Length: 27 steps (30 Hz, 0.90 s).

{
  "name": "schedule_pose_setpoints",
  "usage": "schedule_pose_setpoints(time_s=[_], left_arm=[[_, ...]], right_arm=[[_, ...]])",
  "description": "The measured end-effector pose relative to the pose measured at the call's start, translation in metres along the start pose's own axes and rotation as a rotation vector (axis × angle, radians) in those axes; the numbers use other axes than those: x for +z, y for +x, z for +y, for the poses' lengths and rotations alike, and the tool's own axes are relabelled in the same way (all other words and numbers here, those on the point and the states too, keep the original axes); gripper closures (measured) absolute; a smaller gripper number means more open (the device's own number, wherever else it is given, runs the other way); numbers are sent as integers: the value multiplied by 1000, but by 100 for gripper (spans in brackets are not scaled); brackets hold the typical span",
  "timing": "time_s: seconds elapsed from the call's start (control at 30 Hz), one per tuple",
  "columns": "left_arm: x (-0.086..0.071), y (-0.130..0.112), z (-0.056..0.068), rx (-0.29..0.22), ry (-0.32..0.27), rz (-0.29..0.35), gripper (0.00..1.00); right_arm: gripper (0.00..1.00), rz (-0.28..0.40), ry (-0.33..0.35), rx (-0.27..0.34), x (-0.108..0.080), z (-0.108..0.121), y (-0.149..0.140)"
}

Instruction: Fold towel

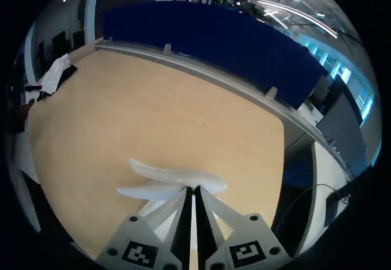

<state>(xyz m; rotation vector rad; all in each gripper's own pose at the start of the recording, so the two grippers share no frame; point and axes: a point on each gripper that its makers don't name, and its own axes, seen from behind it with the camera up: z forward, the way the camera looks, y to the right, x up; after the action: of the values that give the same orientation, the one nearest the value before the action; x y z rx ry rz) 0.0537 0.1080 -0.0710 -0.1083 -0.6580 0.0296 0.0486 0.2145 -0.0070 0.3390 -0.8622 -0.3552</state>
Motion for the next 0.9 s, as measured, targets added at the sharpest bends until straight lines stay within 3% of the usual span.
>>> schedule_pose_setpoints(time_s=[0.37, 0.9], left_arm=[[2, 0, 7, 17, -7, -1, 11], [-2, -3, 2, 26, 7, -4, 11]], right_arm=[[96, -83, -32, 64, -6, -1, -71], [96, -183, -89, 205, 12, -3, -139]])
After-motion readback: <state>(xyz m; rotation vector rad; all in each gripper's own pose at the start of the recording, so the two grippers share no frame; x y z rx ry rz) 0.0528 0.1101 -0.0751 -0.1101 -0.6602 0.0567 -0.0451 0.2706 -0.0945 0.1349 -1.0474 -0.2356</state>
